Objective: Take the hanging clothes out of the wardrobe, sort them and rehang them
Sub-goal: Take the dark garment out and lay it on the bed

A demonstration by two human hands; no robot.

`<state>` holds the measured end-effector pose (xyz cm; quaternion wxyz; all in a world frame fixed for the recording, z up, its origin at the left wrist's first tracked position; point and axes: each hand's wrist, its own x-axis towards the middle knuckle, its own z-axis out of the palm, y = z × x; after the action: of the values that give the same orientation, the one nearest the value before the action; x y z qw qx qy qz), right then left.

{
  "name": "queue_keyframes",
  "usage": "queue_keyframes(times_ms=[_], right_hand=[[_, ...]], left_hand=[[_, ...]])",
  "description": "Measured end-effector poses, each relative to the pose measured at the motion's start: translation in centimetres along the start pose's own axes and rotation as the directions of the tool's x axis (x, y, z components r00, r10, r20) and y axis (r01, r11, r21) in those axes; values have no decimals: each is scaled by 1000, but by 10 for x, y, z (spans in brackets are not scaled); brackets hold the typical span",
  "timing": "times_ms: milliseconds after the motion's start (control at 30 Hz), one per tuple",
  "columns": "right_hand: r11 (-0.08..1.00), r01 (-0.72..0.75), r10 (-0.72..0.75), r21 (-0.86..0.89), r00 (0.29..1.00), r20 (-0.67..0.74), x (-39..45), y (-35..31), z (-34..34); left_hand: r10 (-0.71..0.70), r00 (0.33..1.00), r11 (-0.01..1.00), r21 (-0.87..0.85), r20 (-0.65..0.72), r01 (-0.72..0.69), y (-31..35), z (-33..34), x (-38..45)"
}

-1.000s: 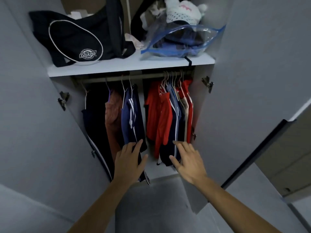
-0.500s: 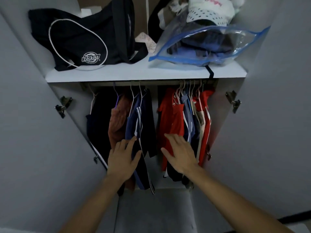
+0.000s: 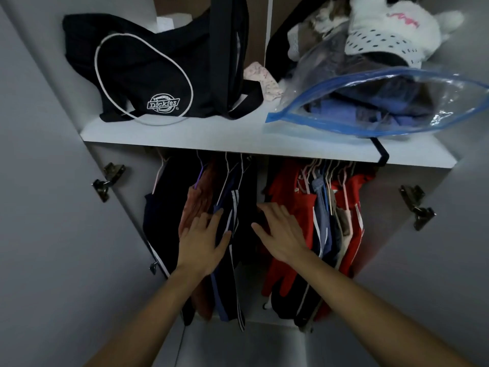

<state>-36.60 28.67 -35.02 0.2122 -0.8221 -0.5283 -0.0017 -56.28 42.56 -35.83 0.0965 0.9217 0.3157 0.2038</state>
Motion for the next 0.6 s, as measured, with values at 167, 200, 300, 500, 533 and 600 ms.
queue_keyframes(times_ms=[167,200,300,500,533,600], right_hand=[[1000,-14,14,-22,1000,1,45,5,7],[1000,-16,16,-20,1000,5,52,5,9],[999,-35,34,22,999,21,73,8,16],[996,-32,29,86,999,40,114,21,31],[995,-26,22,99,999,46,121,23,34],[990,-3,-5,139,999,52,136,28,42]], left_hand=[[14,1000,1000,14,25,-15,-4,11,34],[7,999,1000,6,41,-7,-3,14,38],[-23,994,1000,-15,102,24,2,24,51],[-121,974,989,-57,191,134,8,58,80],[-130,974,989,-47,184,141,9,64,85],[-147,975,988,-21,164,152,11,75,96]])
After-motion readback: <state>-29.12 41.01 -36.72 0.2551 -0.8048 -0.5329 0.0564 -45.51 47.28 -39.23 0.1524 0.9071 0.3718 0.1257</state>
